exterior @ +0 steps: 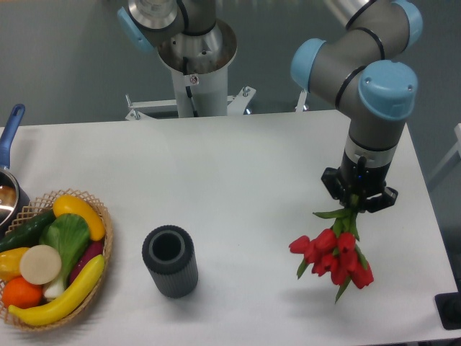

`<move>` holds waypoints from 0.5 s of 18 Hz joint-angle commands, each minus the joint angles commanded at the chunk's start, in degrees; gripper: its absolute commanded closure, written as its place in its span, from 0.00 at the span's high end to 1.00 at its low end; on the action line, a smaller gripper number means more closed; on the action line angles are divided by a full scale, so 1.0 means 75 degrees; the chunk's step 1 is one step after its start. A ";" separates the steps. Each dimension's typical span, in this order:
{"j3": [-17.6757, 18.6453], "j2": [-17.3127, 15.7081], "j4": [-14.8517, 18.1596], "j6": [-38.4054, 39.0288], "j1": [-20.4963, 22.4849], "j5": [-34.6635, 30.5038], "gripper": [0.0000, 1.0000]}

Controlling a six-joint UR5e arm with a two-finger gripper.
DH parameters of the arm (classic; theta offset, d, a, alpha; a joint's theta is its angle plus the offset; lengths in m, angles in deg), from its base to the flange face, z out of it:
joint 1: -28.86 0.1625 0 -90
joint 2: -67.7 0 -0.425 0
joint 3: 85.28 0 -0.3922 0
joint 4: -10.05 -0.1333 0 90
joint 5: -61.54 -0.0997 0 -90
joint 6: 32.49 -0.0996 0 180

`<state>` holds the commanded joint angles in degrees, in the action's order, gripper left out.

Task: Insert the flowers into the vase
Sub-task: 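Lower the gripper holding the red tulip bunch slightly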

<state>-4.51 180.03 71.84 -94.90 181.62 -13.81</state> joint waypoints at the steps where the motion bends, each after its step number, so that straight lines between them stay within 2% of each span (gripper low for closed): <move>1: -0.0035 -0.0093 0.0000 0.0175 -0.0023 0.0433 0.00; 3: -0.0106 -0.0188 -0.0163 0.0655 -0.0070 0.1440 0.00; 7: -0.0258 -0.0106 -0.0293 0.1418 -0.0223 0.3585 0.00; 9: -0.0258 -0.0083 -0.0573 0.1570 -0.0246 0.4500 0.00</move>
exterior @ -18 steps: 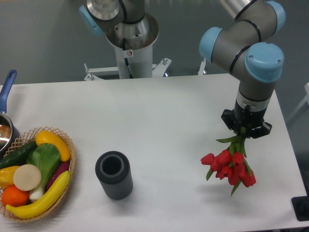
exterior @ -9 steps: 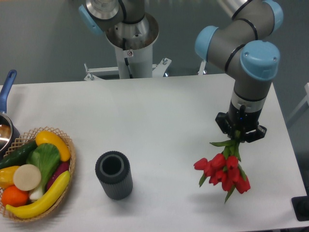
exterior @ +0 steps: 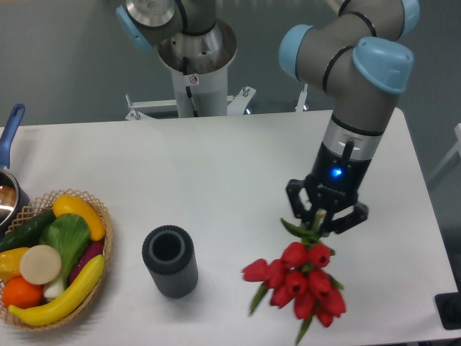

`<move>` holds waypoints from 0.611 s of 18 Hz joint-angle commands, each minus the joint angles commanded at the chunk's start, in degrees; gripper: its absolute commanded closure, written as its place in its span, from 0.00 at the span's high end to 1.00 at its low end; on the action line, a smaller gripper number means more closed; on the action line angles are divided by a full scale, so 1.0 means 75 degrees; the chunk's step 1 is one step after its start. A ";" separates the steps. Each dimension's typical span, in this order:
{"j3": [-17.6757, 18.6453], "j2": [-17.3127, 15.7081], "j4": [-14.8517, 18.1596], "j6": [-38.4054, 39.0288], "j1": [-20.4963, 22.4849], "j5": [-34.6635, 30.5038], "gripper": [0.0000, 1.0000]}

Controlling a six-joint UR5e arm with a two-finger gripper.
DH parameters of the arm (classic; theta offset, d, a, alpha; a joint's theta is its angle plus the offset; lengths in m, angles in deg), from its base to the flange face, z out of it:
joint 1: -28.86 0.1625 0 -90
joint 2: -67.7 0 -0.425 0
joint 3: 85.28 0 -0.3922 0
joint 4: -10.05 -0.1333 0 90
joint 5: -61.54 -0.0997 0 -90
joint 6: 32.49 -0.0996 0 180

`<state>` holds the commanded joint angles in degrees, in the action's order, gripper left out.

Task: Insert the flowers into the vase
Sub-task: 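Carry the red tulips over the dark grey vase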

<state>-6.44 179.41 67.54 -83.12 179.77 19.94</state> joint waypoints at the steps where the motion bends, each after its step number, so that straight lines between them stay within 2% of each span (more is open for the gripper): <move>1: 0.0000 0.0000 -0.0164 0.0140 -0.0047 0.0399 0.00; 3: 0.0000 -0.0023 -0.0620 0.0433 -0.0140 0.0940 0.00; 6: 0.0000 -0.0012 -0.1335 0.0774 -0.0503 0.1234 0.00; 9: 0.0000 0.0117 -0.1851 0.0774 -0.0727 0.1900 0.00; 11: 0.0000 0.0141 -0.1970 0.0774 -0.0773 0.2230 0.00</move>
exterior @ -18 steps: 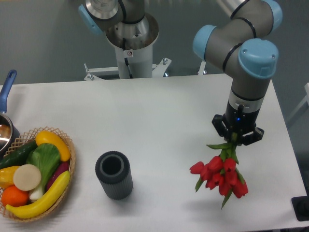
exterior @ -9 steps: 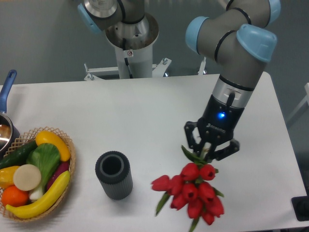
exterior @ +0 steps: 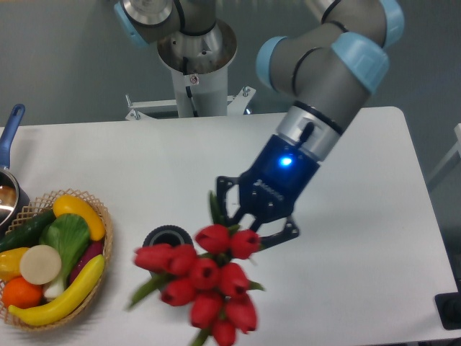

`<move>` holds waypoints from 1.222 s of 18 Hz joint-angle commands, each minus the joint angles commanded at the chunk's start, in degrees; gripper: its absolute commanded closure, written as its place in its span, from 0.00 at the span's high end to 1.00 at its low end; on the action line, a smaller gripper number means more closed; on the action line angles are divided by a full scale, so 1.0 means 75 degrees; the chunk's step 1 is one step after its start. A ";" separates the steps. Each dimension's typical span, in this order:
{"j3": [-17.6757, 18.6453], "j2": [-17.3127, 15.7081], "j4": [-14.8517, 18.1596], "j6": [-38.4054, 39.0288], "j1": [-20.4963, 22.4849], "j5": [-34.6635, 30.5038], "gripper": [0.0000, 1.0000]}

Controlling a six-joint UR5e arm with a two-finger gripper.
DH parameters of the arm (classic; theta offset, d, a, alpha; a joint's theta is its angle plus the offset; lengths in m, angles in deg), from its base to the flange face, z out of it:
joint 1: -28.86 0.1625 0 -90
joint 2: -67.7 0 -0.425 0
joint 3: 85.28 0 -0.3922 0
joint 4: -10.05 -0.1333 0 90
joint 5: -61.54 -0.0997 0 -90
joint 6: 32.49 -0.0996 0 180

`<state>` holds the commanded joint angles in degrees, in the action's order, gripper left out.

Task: Insert the flowers into the vase
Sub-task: 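Carry the red tulips over the dark grey vase, then lower the tulip stems down into the dark grey vase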

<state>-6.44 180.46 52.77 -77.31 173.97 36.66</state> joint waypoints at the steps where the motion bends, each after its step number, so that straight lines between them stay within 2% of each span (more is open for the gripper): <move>1: -0.0011 0.0023 -0.0024 0.0000 -0.0116 0.0117 0.00; 7: 0.0117 0.0070 -0.0165 -0.0012 -0.0340 0.0400 0.00; 15: 0.0585 0.0059 -0.0223 -0.0105 -0.0340 0.0540 0.00; 22: 0.1031 0.0024 -0.0223 -0.0679 -0.0305 0.0669 0.00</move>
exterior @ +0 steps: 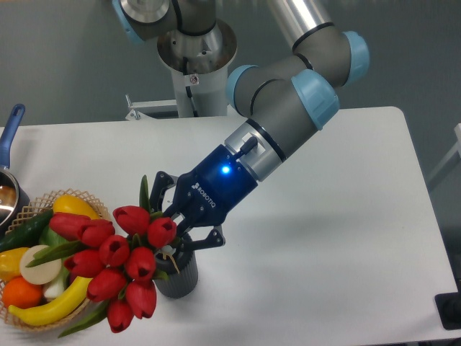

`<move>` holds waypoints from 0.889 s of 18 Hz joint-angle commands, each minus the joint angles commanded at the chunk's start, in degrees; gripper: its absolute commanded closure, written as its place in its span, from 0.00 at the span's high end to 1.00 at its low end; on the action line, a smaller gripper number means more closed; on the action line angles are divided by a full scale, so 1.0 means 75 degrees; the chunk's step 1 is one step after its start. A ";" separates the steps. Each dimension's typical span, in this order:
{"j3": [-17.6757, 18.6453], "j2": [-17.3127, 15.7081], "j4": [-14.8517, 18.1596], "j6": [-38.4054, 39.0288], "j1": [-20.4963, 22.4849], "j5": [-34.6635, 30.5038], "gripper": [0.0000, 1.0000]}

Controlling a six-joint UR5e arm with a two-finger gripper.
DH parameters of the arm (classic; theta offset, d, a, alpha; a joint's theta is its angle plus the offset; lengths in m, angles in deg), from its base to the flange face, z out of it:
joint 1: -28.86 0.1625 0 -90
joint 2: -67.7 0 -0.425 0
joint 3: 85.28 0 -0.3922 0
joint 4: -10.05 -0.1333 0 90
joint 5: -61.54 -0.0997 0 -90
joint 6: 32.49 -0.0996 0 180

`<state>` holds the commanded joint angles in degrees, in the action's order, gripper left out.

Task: Insert the flowers into the vase
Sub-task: 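Lower the tulip stems down into the dark grey vase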

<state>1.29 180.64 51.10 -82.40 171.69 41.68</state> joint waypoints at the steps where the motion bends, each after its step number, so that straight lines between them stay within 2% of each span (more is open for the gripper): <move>1: 0.0070 0.0000 -0.0011 -0.0105 0.0000 0.0023 0.00; 7: 0.0445 0.0023 -0.0012 -0.0552 0.0058 0.0387 0.00; 13: 0.1370 0.0012 -0.0012 -0.1839 0.0117 0.0387 0.04; 16: 0.1605 0.0023 -0.0012 -0.2156 0.0199 0.0387 0.05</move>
<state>13.33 180.81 51.01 -98.58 173.18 44.58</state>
